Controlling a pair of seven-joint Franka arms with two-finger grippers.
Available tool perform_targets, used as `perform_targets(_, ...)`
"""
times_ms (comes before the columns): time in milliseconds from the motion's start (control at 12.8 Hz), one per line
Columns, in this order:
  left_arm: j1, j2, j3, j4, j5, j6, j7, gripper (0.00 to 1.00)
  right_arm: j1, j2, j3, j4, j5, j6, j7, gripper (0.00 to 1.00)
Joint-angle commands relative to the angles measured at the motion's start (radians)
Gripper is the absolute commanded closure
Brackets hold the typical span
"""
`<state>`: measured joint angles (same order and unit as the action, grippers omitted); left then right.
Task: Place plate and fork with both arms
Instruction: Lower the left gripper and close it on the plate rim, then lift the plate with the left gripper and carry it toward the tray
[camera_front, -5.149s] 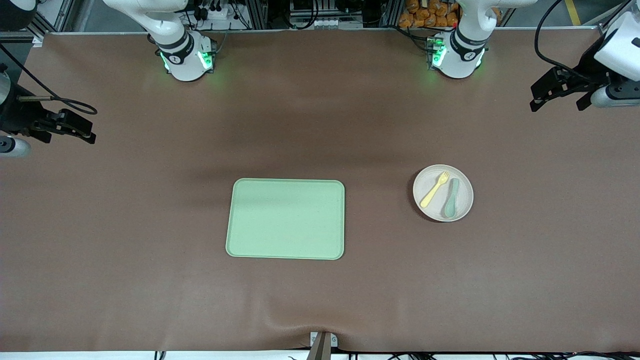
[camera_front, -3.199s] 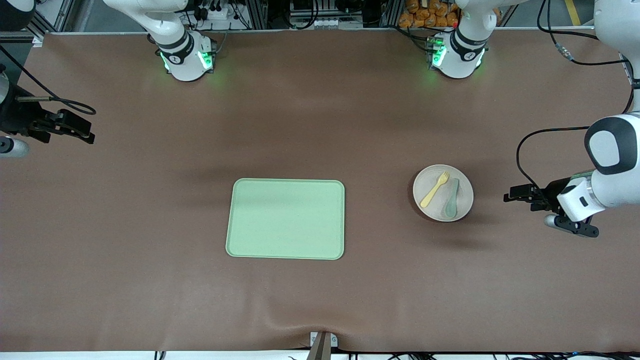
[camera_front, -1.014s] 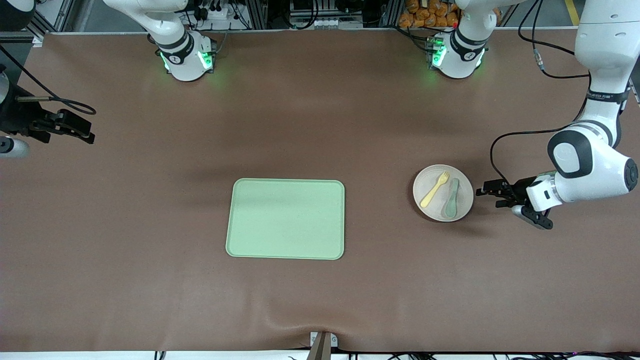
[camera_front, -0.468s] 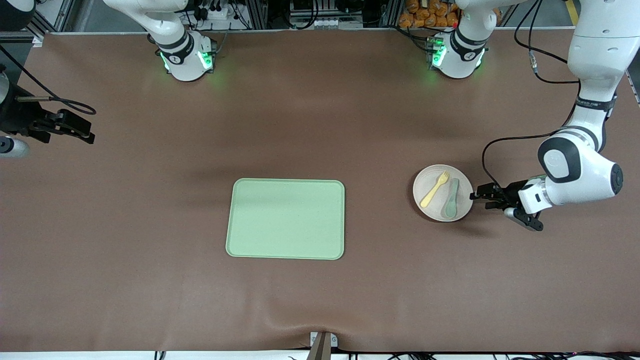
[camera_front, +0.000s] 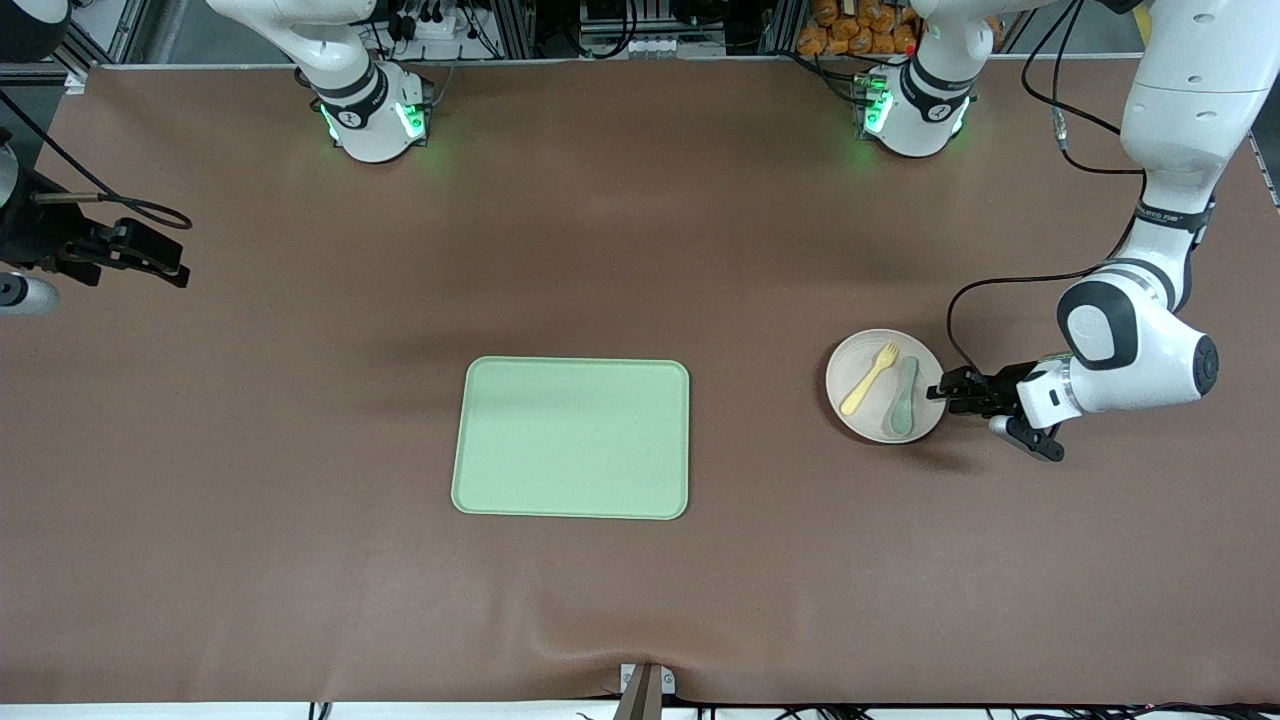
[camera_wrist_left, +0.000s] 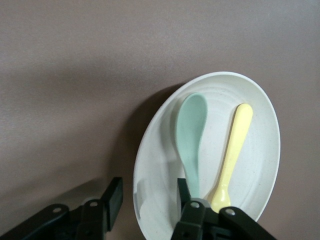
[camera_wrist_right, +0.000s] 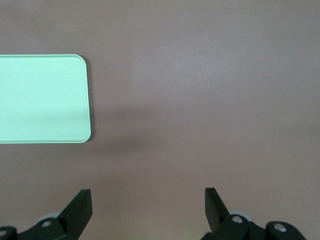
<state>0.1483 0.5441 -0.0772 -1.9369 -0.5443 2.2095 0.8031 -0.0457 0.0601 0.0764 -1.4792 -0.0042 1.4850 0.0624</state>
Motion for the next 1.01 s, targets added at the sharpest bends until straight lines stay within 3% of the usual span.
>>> perform_targets(0, -0.01, 0.01, 0.002, -0.004, -0.019, 0.016, 0.025, 0.55, -0.023, -0.009, 0.013, -0.007, 0.012, -0.003, -0.019, 0.0)
perform_targets(78, -0.01, 0.011, 0.002, -0.002, -0.016, 0.016, 0.025, 0.65, -0.023, -0.009, 0.013, -0.007, 0.012, -0.003, -0.019, 0.0)
perform_targets(234, -0.013, 0.026, 0.002, 0.001, -0.014, 0.016, 0.025, 0.74, -0.023, -0.009, 0.013, -0.007, 0.012, -0.003, -0.019, 0.0)
perform_targets(390, -0.025, 0.03, 0.002, 0.003, -0.013, 0.016, 0.027, 0.98, -0.023, -0.009, 0.013, -0.007, 0.012, -0.003, -0.019, 0.0)
perform_targets(936, -0.085, 0.025, 0.002, 0.051, -0.013, -0.011, -0.037, 1.0, -0.023, -0.009, 0.013, -0.007, 0.012, -0.003, -0.019, 0.0)
